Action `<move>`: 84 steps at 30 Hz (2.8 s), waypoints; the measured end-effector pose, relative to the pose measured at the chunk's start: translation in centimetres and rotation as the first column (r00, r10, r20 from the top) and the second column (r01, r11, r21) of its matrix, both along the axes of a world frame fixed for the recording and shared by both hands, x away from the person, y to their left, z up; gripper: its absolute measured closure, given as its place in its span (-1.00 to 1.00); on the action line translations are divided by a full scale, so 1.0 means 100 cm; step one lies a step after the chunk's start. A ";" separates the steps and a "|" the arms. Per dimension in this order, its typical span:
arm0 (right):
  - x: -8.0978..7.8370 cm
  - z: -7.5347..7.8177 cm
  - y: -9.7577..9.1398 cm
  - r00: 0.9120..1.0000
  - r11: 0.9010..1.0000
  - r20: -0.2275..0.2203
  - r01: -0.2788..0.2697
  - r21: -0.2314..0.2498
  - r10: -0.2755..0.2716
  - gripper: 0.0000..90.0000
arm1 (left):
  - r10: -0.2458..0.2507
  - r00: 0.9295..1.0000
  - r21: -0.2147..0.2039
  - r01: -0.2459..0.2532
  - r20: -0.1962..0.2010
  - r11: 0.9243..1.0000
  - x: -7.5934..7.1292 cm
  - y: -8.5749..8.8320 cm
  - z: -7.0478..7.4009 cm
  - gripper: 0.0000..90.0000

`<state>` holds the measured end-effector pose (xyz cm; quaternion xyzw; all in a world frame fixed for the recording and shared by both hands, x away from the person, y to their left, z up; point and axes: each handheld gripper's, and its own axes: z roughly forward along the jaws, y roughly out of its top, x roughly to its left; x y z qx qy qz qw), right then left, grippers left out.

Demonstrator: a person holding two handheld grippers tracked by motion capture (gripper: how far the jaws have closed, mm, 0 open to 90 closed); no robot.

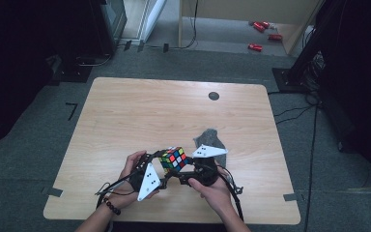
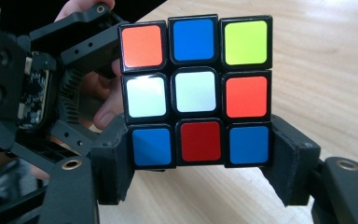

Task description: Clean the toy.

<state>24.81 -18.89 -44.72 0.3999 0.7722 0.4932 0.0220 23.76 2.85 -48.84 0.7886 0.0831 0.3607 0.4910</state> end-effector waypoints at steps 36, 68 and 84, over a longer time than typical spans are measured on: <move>0.022 -0.012 -0.070 0.925 0.956 0.284 0.284 -0.075 -0.253 -0.59 | 0.056 0.918 -0.173 -0.134 -0.393 0.976 0.032 0.028 0.009 -0.24; 0.032 -0.049 -0.068 0.919 0.901 0.238 0.368 -0.229 -0.315 0.51 | 0.008 0.887 -0.245 -0.137 -0.462 0.960 0.038 0.036 0.009 -0.23; -0.020 0.015 -0.019 0.901 0.987 0.414 0.082 0.137 -0.132 0.51 | -0.072 0.897 -0.199 -0.019 -0.436 0.980 0.027 0.019 0.007 -0.23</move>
